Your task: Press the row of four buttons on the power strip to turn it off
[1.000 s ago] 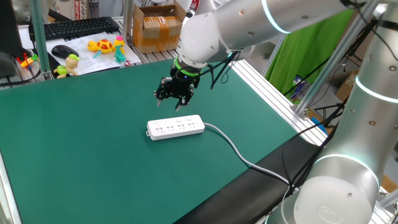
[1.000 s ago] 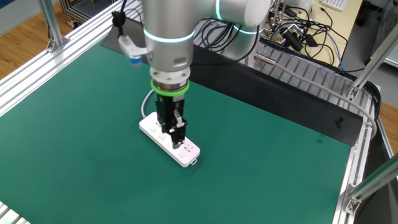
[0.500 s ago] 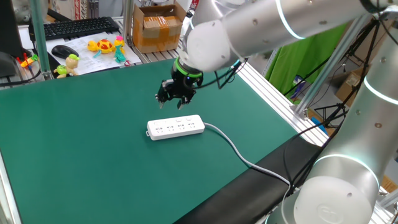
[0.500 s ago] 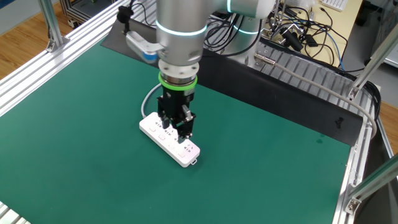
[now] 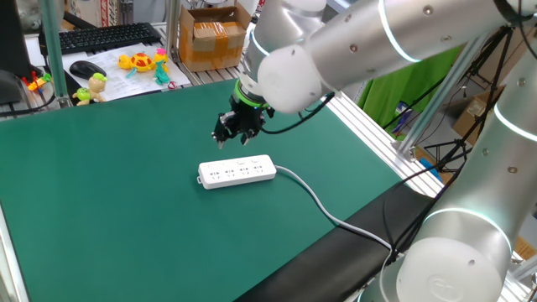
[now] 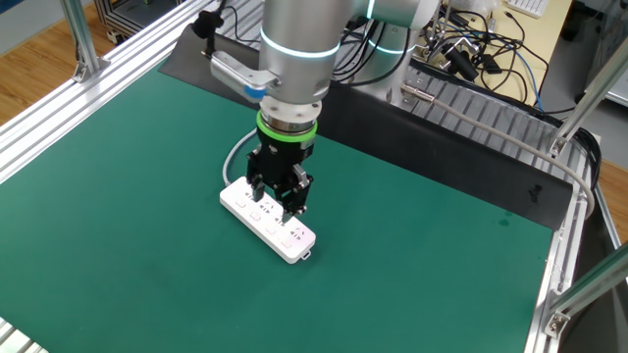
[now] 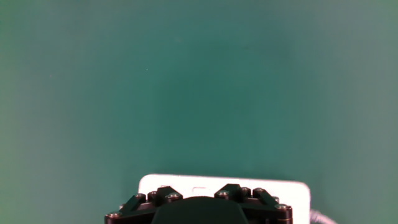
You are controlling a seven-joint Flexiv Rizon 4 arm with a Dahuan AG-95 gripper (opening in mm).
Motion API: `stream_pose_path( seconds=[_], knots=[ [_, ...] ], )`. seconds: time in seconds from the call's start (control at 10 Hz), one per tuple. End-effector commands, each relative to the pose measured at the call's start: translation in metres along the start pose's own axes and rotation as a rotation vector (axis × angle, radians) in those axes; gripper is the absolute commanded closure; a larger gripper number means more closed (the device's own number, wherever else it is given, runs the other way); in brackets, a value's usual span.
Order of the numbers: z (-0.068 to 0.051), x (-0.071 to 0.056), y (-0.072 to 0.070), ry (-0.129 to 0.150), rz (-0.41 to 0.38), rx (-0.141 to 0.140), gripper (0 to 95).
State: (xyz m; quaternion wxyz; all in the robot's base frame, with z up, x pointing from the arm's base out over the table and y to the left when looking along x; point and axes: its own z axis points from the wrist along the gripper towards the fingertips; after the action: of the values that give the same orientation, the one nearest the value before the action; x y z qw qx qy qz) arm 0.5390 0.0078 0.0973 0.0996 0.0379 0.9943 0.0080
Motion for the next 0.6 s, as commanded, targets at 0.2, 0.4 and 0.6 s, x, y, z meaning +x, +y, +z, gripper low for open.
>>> stream_pose_path(
  seconds=[0.2, 0.4, 0.6],
  knots=[
    [0.008, -0.003, -0.015, -0.020, -0.132, 0.013, 38.0],
    [0.011, -0.003, -0.022, -0.032, -0.190, 0.015, 38.0],
    [0.014, -0.003, -0.024, -0.052, -0.242, 0.025, 38.0]
  ],
)
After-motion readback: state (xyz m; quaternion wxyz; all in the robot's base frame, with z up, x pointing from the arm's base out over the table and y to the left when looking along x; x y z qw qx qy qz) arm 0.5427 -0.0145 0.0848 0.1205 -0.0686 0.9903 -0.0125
